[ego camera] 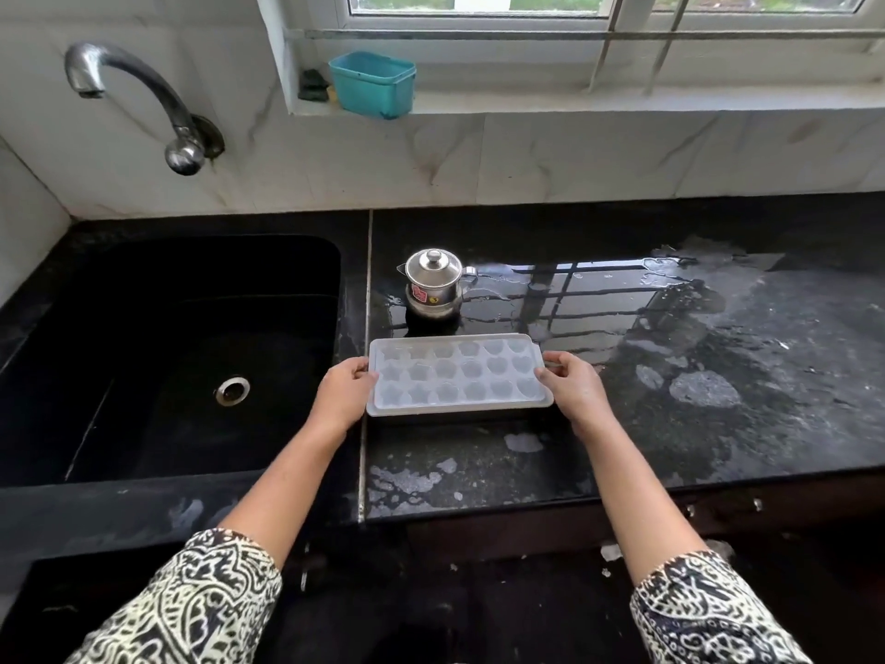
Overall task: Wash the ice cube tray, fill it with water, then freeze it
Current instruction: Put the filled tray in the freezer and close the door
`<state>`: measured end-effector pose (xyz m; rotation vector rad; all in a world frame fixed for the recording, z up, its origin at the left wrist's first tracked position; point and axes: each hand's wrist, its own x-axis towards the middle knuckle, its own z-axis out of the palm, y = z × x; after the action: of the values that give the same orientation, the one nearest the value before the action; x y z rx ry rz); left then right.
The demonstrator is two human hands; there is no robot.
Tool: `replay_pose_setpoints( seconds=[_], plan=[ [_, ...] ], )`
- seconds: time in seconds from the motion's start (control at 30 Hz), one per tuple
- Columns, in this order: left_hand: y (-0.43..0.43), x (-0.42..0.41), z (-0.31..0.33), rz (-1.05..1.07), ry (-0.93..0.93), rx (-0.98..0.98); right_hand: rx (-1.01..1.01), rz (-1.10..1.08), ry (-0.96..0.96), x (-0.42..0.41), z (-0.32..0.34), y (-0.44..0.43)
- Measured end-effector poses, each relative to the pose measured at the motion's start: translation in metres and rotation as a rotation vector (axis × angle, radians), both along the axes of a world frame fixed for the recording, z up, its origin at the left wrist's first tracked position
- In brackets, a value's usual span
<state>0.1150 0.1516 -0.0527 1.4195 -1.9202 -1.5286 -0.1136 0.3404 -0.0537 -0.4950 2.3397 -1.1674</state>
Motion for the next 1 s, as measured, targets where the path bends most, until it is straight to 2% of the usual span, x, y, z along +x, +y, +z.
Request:
replay_pose_setpoints(
  seconds=[0.4, 0.73, 1.0],
  plan=[
    [0.011, -0.006, 0.005, 0.143, 0.14, 0.11, -0.184, -0.159, -0.201, 0.0, -0.011, -0.001],
    [0.026, -0.014, 0.024, 0.112, 0.239, 0.136, -0.325, -0.191, -0.212, -0.007, 0.003, 0.023],
    [0.041, -0.034, 0.037, -0.013, 0.281, 0.18, -0.386, -0.282, -0.201, -0.003, 0.027, 0.068]
  ],
)
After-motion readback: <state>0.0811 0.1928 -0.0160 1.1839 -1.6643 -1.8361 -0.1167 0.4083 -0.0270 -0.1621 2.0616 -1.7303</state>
